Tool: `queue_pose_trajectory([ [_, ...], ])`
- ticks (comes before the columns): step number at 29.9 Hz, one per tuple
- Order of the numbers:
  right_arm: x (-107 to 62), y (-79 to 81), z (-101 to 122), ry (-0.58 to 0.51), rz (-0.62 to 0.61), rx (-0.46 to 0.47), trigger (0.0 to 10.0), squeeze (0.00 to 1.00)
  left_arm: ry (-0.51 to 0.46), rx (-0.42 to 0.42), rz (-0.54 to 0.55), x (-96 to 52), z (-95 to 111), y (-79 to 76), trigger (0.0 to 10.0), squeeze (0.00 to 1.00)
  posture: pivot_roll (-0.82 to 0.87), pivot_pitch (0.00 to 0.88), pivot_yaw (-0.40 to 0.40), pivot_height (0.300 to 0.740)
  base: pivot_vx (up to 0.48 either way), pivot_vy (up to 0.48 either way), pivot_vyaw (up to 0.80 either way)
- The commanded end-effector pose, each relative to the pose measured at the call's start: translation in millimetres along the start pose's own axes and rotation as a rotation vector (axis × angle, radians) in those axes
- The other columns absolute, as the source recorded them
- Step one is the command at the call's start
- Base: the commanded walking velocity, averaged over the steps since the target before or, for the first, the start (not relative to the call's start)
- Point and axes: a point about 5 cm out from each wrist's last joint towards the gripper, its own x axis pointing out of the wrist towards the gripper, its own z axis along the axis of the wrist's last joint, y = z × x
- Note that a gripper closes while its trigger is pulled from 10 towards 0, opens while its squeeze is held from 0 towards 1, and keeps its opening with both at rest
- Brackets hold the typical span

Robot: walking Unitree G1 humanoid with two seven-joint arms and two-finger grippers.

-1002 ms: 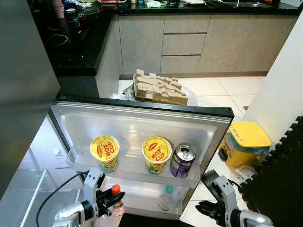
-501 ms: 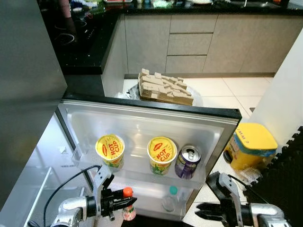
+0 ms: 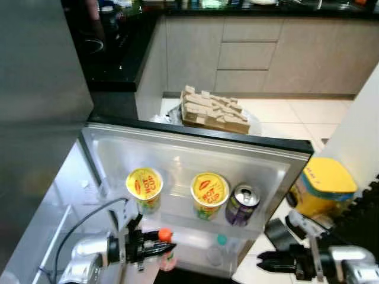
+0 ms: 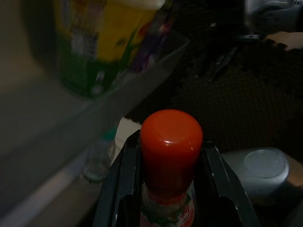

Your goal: Restocking fridge

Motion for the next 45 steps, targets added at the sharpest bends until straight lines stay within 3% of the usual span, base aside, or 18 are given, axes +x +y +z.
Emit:
queue_pose_trajectory([
  [1,-9.2,1.5,10.7,-0.016,-0.005,-0.024,10.0,0.0,0.006,0.028,-0.032,-3.8,9.9,-2.8,10.0,0.0,-0.06,0.0,-0.011,0.74,0.0,0.0,0.0],
  [21,-20.0,11.1,56.1,-0.015,-0.006,-0.171,10.0,0.0,-0.002,0.07,-0.055,5.8,32.4,-11.3,10.0,0.0,-0.06,0.0,-0.015,0.74,0.0,0.0,0.0],
  [38,-2.3,26.0,74.5,0.056,0.053,-0.256,10.0,0.0,0.016,0.075,-0.087,25.4,36.1,-13.6,10.0,0.0,-0.06,0.0,-0.008,0.74,0.0,0.0,0.0],
  [45,5.7,28.7,71.4,0.087,0.081,-0.247,10.0,0.0,0.008,0.092,-0.099,32.9,41.5,-13.1,10.0,0.0,-0.06,0.0,-0.011,0.74,0.0,0.0,0.0],
])
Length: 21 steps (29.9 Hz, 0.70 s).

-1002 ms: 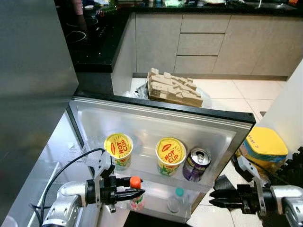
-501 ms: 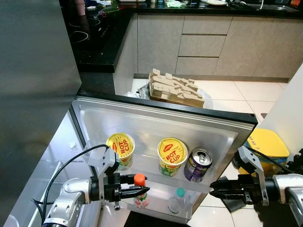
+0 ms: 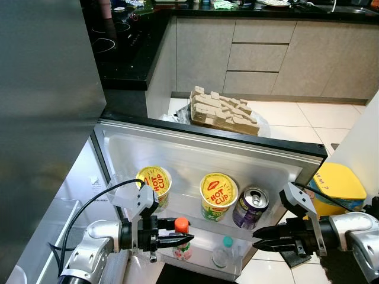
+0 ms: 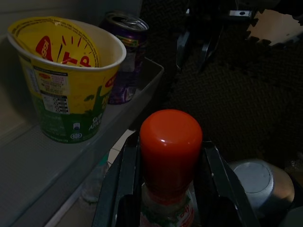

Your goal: Restocking fridge

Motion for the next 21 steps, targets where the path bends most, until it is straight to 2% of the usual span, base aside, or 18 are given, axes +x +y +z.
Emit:
queue_pose_trajectory([
  [1,3.6,2.3,0.1,0.015,0.014,0.0,10.0,0.0,-0.004,0.023,-0.015,5.5,6.2,0.6,10.0,0.0,-0.06,0.0,-0.012,0.74,0.0,0.0,0.0],
  [15,5.9,3.4,2.1,0.02,0.011,0.003,10.0,0.0,-0.025,0.082,-0.068,17.0,23.8,-2.7,10.0,0.0,-0.06,0.0,-0.008,0.74,0.0,0.0,0.0],
  [21,7.2,2.8,2.5,0.018,0.009,0.004,10.0,0.0,-0.052,0.141,-0.046,28.6,35.0,0.3,10.0,0.0,-0.06,0.0,-0.008,0.74,0.0,0.0,0.0],
])
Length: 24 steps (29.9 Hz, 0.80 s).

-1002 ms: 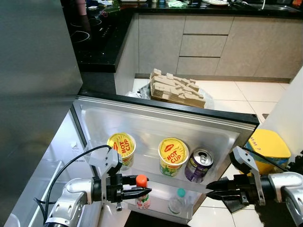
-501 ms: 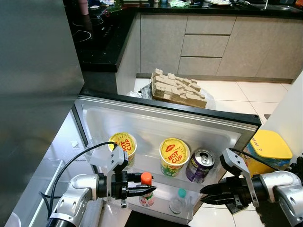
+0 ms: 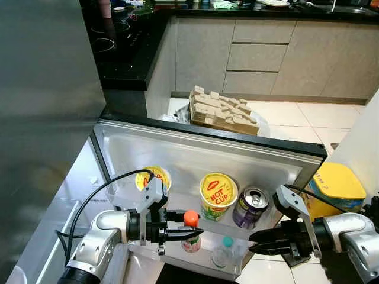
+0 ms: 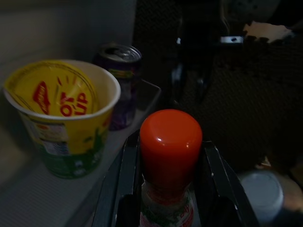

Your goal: Restocking fridge

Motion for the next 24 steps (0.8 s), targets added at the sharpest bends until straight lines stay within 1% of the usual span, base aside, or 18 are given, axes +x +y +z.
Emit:
queue_pose_trajectory([
  [1,0.4,1.1,1.2,0.0,0.005,0.003,10.0,0.0,-0.023,0.044,-0.017,9.1,9.3,0.0,10.0,0.0,-0.06,0.0,-0.008,0.74,0.0,0.0,0.0],
  [4,0.7,1.3,1.3,0.0,0.004,0.003,10.0,0.0,-0.026,0.053,-0.015,9.6,12.1,1.1,10.0,0.0,-0.06,0.0,-0.005,0.74,0.0,0.0,0.0],
  [6,1.0,1.3,1.7,-0.002,0.0,0.004,10.0,0.0,-0.031,0.084,0.008,9.6,18.6,6.2,10.0,0.0,-0.06,0.0,-0.005,0.74,0.0,0.0,0.0],
  [10,1.0,1.2,1.9,-0.003,-0.002,0.004,10.0,0.0,-0.033,0.106,0.033,9.7,21.7,10.5,10.0,0.0,-0.06,0.0,-0.005,0.74,0.0,0.0,0.0],
  [12,0.9,1.0,2.4,-0.006,-0.004,0.002,10.0,0.0,-0.031,0.131,0.07,9.2,24.6,16.4,10.0,0.0,-0.06,0.0,-0.005,0.74,0.0,0.0,0.0],
  [13,0.9,1.0,2.4,-0.006,-0.004,0.002,10.0,0.0,-0.031,0.131,0.07,9.2,24.6,16.4,10.0,0.0,-0.06,0.0,-0.005,0.74,0.0,0.0,0.0],
  [16,1.6,1.1,2.9,-0.007,-0.005,0.0,10.0,0.0,-0.034,0.154,0.133,5.5,27.0,24.6,10.0,0.0,-0.07,0.0,-0.004,0.74,0.0,0.0,0.0],
  [20,1.8,1.3,2.8,-0.007,-0.005,0.0,10.0,0.0,-0.032,0.16,0.163,3.9,26.9,28.3,10.0,0.0,-0.07,0.0,-0.002,0.74,0.0,0.0,0.0],
  [23,1.8,1.3,2.8,-0.007,-0.005,0.0,10.0,0.0,-0.032,0.16,0.163,3.9,26.9,28.3,10.0,0.0,-0.07,0.0,-0.002,0.74,0.0,0.0,0.0],
  [24,1.9,1.5,2.9,-0.008,-0.005,0.0,10.0,0.0,-0.037,0.163,0.187,4.3,26.3,30.8,10.0,0.0,-0.07,0.0,-0.001,0.74,0.0,0.0,0.0],
])
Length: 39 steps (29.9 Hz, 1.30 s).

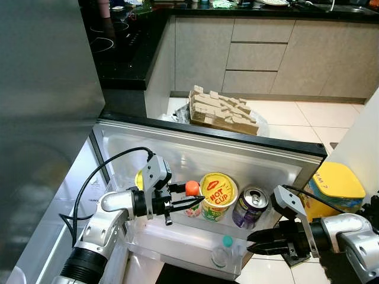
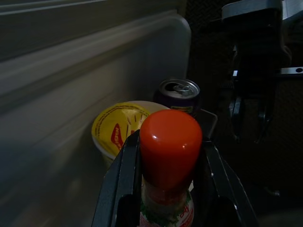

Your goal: Restocking fridge

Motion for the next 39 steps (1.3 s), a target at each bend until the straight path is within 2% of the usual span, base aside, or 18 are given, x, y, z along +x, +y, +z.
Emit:
queue_pose_trajectory([
  [1,0.5,2.1,2.7,-0.006,0.008,-0.005,10.0,0.0,-0.006,0.017,0.039,2.6,0.7,4.4,10.0,0.0,-0.07,0.0,0.0,0.74,0.0,0.0,0.0],
  [11,1.9,3.2,4.0,-0.011,0.013,-0.011,10.0,0.0,-0.046,0.001,0.147,14.3,-4.6,13.8,10.0,0.0,-0.07,0.0,0.003,0.74,0.0,0.0,0.0],
  [19,2.7,3.7,6.0,-0.019,0.014,-0.014,10.0,0.0,-0.049,0.018,0.229,22.0,-7.6,23.2,10.0,0.0,-0.07,0.0,0.004,0.74,0.0,0.0,0.0],
  [39,3.6,5.1,11.0,-0.036,0.015,-0.027,10.0,0.0,0.025,0.021,0.4,18.8,-29.4,37.6,10.0,0.0,-0.07,0.0,0.007,0.74,0.0,0.0,0.0],
])
